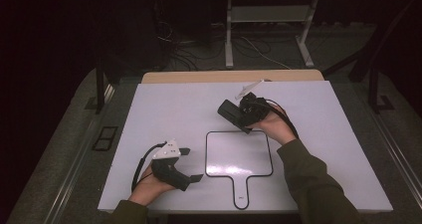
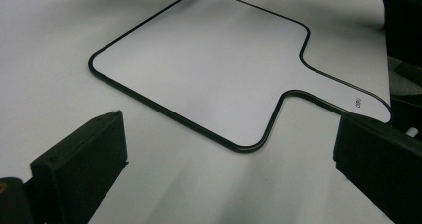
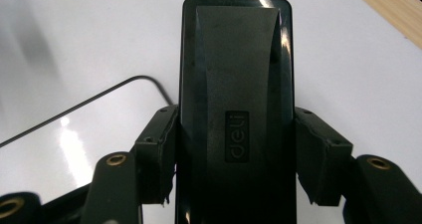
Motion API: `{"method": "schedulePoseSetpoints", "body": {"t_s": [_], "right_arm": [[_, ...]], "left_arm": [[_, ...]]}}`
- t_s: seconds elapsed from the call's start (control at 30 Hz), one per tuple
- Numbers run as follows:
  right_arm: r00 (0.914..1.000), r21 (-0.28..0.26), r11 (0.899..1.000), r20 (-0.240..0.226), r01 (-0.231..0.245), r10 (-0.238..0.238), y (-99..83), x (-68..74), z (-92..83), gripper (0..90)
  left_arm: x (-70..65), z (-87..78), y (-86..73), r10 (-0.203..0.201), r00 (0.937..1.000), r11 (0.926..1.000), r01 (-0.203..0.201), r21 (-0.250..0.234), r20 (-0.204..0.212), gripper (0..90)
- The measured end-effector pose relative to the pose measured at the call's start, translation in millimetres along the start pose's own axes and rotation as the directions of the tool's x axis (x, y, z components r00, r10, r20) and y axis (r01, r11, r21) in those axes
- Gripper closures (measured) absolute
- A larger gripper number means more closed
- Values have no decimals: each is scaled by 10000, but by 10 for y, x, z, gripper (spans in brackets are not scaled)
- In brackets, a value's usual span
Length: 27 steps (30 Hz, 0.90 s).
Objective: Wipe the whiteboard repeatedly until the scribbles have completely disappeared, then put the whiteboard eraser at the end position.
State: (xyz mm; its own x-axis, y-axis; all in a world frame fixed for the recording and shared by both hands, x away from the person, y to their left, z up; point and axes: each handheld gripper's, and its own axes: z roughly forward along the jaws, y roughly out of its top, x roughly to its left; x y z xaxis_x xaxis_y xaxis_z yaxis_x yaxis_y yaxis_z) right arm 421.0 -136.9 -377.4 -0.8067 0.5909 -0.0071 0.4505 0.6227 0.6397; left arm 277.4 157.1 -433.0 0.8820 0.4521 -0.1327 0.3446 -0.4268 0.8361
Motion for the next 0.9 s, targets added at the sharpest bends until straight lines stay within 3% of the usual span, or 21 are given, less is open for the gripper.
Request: {"method": "schedulePoseSetpoints", "body": {"t_s": [0.33, 0.67, 0.9], "right_arm": [[9972, -304, 9970, 233, -707, 714, 35, -212, 48, 391], [9932, -87, 9951, 608, -987, 991, 169, -440, 195, 390], [9869, 125, 9892, 705, -1463, 1451, 217, -608, 319, 390]], "left_arm": [[-15, -6, 5, 52, 10000, 10000, -51, 47, -43, 0], [-7, -11, -1, 33, 10000, 10000, -33, -21, -13, 0], [-1, -28, -6, 51, 10000, 10000, -51, -34, 11, 0]]}}
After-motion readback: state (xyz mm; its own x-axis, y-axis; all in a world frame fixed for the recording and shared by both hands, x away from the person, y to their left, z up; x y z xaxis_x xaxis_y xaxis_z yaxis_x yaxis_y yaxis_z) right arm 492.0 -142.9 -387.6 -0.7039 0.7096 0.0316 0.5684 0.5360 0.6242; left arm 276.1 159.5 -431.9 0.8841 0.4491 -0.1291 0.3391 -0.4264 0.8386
